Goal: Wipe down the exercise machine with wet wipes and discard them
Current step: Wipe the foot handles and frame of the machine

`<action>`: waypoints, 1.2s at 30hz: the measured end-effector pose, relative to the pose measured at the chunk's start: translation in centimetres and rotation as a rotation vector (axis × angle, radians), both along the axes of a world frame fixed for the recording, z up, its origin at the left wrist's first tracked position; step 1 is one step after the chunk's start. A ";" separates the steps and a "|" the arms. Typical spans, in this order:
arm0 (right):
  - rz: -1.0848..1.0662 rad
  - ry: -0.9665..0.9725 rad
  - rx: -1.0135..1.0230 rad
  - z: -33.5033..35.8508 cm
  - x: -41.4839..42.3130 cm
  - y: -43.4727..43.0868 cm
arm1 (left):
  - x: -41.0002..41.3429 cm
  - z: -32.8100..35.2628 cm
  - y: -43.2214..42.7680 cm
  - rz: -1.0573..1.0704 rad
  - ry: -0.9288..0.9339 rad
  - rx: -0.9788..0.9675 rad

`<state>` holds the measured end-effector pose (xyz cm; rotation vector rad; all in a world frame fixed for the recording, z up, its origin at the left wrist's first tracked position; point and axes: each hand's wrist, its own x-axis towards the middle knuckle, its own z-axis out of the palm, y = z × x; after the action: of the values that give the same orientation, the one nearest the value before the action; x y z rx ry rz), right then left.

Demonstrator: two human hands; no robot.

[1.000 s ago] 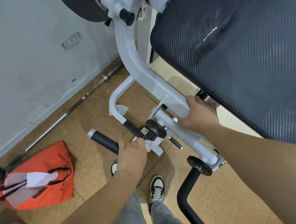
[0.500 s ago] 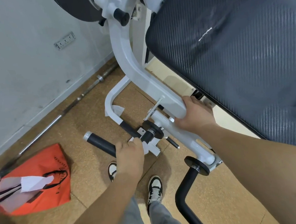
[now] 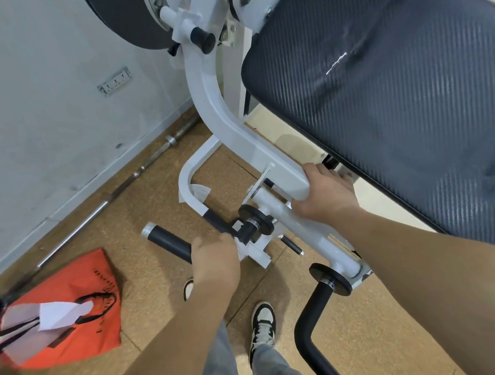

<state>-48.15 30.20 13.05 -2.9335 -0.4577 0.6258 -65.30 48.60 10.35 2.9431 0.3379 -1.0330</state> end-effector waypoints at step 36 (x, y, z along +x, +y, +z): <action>-0.207 -0.405 -0.589 -5.0 -8.4 4.0 | 2.6 0.2 5.0 -0.538 0.347 -0.125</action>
<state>-56.54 34.23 8.10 -3.6170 0.0230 0.1448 -62.66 53.60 10.52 2.7866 -0.5363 -1.5496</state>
